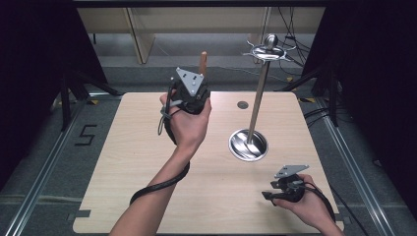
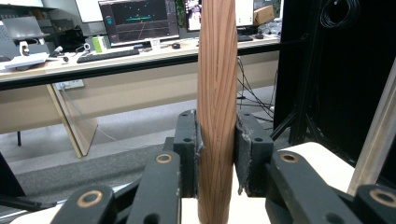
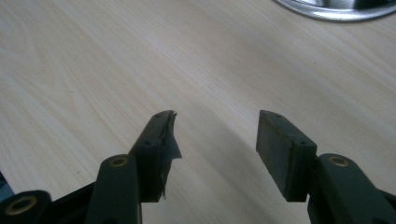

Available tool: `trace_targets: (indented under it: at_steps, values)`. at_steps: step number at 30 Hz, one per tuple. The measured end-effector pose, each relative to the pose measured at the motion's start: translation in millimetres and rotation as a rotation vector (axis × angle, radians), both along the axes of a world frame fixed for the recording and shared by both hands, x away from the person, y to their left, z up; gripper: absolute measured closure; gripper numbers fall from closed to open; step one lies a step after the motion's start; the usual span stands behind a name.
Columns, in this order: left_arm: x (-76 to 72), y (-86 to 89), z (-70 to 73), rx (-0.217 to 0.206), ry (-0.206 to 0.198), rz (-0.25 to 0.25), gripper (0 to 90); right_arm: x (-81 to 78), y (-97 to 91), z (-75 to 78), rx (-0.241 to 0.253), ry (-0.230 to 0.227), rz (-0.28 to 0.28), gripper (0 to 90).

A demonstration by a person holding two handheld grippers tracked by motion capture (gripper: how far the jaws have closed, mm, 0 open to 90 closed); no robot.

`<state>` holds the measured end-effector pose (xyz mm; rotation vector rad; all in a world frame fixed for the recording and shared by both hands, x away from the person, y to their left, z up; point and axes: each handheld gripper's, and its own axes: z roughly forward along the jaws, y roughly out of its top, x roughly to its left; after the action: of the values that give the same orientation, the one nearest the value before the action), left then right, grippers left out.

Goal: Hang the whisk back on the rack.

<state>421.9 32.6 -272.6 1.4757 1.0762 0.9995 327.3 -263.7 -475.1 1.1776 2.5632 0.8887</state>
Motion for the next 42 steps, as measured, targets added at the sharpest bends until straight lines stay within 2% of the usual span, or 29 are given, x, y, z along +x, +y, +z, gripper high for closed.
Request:
trace_targets:
  at_steps: [1,2,6,10,12,13,18,21,33,34,38,42]
  values:
    - [0.4,-1.1,0.7,0.002,-0.001,0.0,72.2,-0.1,-1.1,2.7,-0.025,0.019,0.007,47.3]
    - [0.2,-3.2,0.9,-0.01,0.003,0.006,72.2,-0.1,-1.1,2.6,-0.024,0.017,0.007,47.3]
    - [1.4,-8.0,3.8,0.003,-0.009,0.007,72.2,0.3,-1.7,2.3,-0.026,0.007,0.013,47.3]
    - [2.2,-12.1,6.0,0.017,-0.017,0.012,72.1,0.1,-1.9,2.6,-0.024,0.006,0.015,47.4]
    - [2.8,-14.5,6.9,0.023,-0.024,0.014,72.1,0.1,-0.8,-0.2,0.002,-0.02,0.002,47.3]
    - [3.1,-15.5,7.4,0.029,-0.025,0.018,72.1,0.0,-1.4,1.4,-0.014,-0.006,0.008,47.3]
    - [5.7,-20.0,8.6,0.043,-0.031,0.018,72.1,-2.0,-0.1,1.9,-0.007,0.018,-0.014,47.3]
    - [6.8,-21.8,9.1,0.048,-0.033,0.022,72.1,-1.2,-1.3,3.1,-0.012,0.024,-0.005,47.3]
    - [10.4,-27.9,11.1,0.063,-0.036,0.018,72.1,-1.5,-0.9,3.1,-0.009,0.012,-0.008,47.3]
    - [10.6,-28.6,11.2,0.064,-0.037,0.018,72.1,-2.3,-0.8,5.1,-0.009,0.034,-0.014,47.3]
    - [12.0,-31.0,11.1,0.065,-0.039,0.018,72.1,-1.6,-1.6,4.7,-0.005,0.017,0.0,47.3]
    - [12.9,-32.0,11.4,0.068,-0.038,0.018,72.1,-1.8,-1.7,4.9,-0.006,0.022,-0.006,47.3]
